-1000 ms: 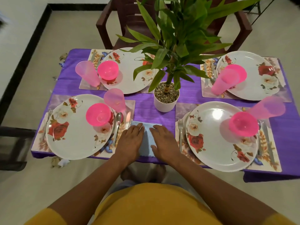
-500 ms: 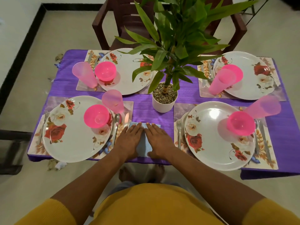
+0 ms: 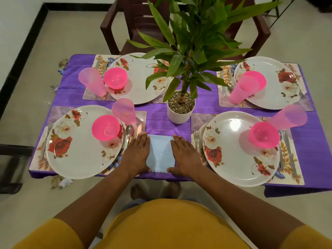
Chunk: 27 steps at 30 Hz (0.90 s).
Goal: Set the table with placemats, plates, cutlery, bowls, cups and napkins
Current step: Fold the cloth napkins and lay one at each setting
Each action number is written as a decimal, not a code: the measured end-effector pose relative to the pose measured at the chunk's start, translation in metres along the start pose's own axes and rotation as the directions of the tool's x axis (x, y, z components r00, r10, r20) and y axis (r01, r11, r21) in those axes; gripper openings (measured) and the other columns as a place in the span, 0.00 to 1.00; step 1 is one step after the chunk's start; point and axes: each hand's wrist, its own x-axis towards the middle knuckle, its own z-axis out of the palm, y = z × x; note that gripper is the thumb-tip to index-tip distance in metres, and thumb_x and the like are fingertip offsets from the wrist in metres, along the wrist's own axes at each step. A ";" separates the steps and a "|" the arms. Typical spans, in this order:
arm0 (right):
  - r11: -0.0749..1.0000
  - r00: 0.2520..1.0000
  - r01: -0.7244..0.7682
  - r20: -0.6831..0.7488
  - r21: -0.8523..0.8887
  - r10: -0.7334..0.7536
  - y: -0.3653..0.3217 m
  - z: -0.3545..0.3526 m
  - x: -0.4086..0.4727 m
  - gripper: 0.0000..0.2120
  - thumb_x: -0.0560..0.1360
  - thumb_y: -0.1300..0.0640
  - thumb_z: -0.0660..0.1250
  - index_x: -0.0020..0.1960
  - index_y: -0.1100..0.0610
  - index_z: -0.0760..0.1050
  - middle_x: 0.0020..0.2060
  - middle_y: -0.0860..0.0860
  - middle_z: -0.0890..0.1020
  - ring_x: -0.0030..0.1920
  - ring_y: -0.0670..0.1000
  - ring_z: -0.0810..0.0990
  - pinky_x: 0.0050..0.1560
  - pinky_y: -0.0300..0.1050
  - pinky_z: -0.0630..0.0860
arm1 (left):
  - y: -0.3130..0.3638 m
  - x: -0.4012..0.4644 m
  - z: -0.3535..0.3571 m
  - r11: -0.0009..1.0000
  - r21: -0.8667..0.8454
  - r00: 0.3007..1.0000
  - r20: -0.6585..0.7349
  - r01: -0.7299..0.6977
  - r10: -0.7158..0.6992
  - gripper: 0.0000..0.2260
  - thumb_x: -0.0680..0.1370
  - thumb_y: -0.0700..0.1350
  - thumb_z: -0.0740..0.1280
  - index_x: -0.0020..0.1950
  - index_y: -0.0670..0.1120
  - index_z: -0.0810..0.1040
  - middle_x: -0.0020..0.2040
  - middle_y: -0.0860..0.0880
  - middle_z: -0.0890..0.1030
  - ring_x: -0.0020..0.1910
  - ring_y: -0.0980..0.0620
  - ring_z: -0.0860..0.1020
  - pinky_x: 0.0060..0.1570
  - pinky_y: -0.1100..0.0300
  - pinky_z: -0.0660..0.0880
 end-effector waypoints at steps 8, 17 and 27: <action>0.995 0.992 0.075 -0.107 0.062 -0.068 0.000 0.004 -0.010 0.42 0.73 0.38 0.72 0.79 0.56 0.63 0.81 0.58 0.61 0.79 0.62 0.61 0.78 0.62 0.63 | 0.003 -0.020 0.010 0.989 -0.139 0.985 -0.171 -0.046 0.022 0.49 0.75 0.58 0.76 0.85 0.43 0.51 0.85 0.42 0.50 0.84 0.40 0.51 0.80 0.47 0.51; 0.949 0.946 0.279 -0.212 0.149 -0.245 -0.008 0.033 -0.029 0.10 0.75 0.59 0.72 0.55 0.58 0.82 0.57 0.55 0.79 0.56 0.55 0.75 0.52 0.51 0.80 | 0.027 -0.058 0.051 0.955 -0.234 0.940 -0.327 -0.182 0.099 0.19 0.71 0.42 0.80 0.62 0.47 0.85 0.62 0.46 0.81 0.58 0.43 0.81 0.43 0.51 0.84; 0.938 0.934 0.331 -0.177 0.101 -0.311 -0.007 0.047 -0.049 0.14 0.75 0.51 0.70 0.58 0.55 0.82 0.51 0.52 0.79 0.51 0.52 0.76 0.48 0.47 0.78 | 0.027 -0.085 0.069 0.926 -0.366 0.960 -0.281 -0.091 -0.016 0.24 0.71 0.43 0.82 0.66 0.48 0.82 0.65 0.45 0.80 0.62 0.43 0.80 0.51 0.49 0.84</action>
